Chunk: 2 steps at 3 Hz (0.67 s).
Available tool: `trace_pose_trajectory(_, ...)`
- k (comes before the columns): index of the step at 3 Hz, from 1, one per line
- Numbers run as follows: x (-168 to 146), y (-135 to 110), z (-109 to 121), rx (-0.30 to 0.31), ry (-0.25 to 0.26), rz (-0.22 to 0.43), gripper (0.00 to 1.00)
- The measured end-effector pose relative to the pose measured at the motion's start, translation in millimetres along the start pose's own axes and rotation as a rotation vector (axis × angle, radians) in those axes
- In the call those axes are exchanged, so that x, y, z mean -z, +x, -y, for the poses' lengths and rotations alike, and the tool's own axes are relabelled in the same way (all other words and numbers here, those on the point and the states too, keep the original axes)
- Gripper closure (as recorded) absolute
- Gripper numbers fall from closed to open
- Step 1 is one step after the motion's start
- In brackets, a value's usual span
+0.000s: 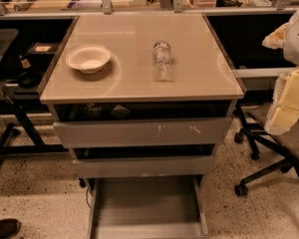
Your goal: Close bottom drawer
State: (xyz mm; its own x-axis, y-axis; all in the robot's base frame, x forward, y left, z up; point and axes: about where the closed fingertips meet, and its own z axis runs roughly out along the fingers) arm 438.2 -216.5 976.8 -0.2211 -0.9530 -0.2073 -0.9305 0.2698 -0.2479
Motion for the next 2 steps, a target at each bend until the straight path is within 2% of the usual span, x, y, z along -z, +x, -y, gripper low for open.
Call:
trace_pose_trajectory(1,0.0,0.0,0.0,0.0,0.0,0.0,0.0)
trace_pose_trajectory(2,0.0,0.0,0.0,0.0,0.0,0.0,0.18)
